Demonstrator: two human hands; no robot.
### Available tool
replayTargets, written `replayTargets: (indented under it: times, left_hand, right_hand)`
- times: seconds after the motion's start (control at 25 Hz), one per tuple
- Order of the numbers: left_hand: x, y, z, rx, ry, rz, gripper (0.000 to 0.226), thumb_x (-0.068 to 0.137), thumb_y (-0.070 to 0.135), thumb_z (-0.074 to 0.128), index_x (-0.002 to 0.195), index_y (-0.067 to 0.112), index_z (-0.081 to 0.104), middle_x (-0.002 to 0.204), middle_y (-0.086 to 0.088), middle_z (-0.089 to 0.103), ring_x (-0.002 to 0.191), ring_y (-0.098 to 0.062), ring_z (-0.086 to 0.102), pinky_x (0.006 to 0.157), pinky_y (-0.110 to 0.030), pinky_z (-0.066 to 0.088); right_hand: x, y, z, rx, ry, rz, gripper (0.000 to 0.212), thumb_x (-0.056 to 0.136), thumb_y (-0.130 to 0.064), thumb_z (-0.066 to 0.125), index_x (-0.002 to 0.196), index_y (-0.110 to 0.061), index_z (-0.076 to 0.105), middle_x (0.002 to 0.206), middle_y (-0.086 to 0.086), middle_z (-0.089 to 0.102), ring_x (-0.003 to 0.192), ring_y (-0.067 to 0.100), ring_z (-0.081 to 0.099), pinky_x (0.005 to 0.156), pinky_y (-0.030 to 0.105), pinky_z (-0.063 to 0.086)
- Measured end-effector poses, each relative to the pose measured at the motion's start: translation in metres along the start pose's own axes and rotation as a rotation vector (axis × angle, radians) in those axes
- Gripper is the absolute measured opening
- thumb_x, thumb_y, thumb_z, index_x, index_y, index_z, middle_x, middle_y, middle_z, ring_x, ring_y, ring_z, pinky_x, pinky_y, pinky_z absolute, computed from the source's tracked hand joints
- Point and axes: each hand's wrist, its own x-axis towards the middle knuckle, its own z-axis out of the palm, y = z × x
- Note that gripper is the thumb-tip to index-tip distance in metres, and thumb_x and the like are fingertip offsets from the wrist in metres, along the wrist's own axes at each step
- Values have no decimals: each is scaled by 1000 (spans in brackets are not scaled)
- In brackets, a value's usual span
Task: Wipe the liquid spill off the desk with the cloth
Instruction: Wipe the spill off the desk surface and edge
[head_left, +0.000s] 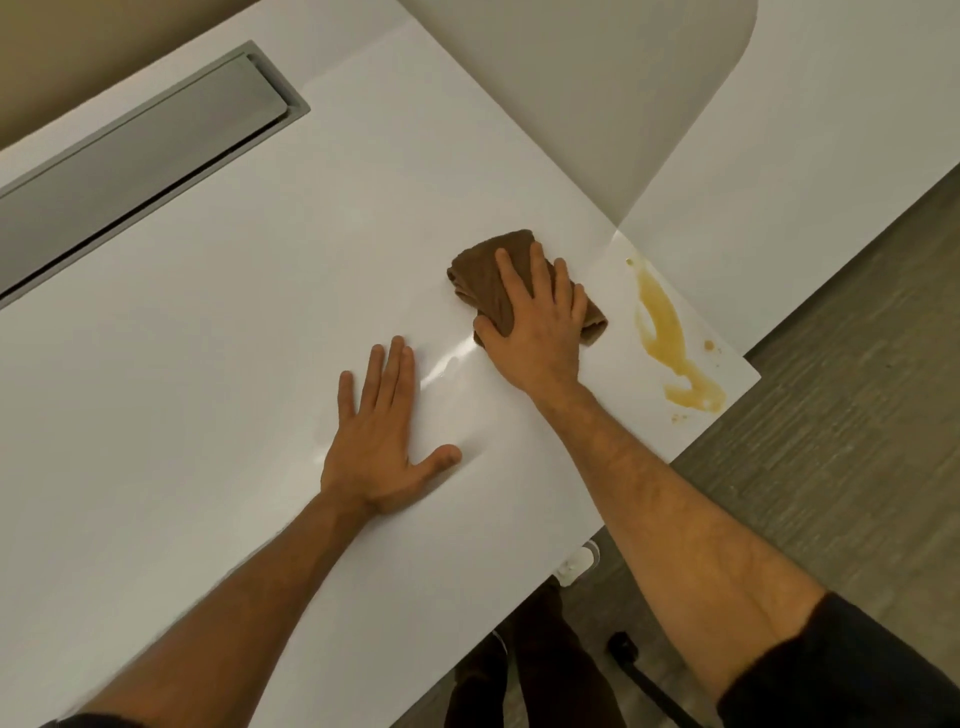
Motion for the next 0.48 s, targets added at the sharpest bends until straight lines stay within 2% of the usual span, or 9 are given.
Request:
replayTargets:
  times: [0.12, 0.24, 0.36, 0.48]
  left_hand:
    - [0, -2, 0, -57, 25, -15, 115, 83, 94, 17, 161, 24, -30, 173, 6, -28, 161, -15, -22, 130, -50, -14]
    - [-1, -6, -1, -131, 75, 2, 116, 87, 90, 21, 166, 14, -17, 176, 1, -19, 163, -18, -15, 131, -49, -11]
    - [-5, -7, 1, -131, 91, 20, 114, 90, 88, 21, 167, 10, -9, 177, -3, -10, 164, -20, -10, 131, -54, -6]
    - [-7, -7, -1, -88, 81, 28, 113, 89, 90, 18, 168, 14, -8, 178, -3, -8, 164, -20, -13, 130, -56, -7]
  right_hand:
    - [-6, -11, 6, 39, -44, -197, 74, 89, -50, 60, 156, -28, 37, 165, 13, 30, 148, 42, 29, 119, 57, 19]
    - [-28, -13, 7, 75, -106, -384, 75, 86, -47, 63, 155, -28, 41, 164, 12, 32, 146, 42, 32, 118, 57, 23]
    - [-61, -7, 6, 66, -136, -469, 72, 87, -48, 62, 154, -29, 42, 164, 12, 32, 145, 41, 33, 118, 55, 21]
    - [-92, 1, 4, 62, -114, -501, 70, 89, -51, 61, 153, -28, 43, 164, 12, 33, 145, 40, 34, 118, 53, 20]
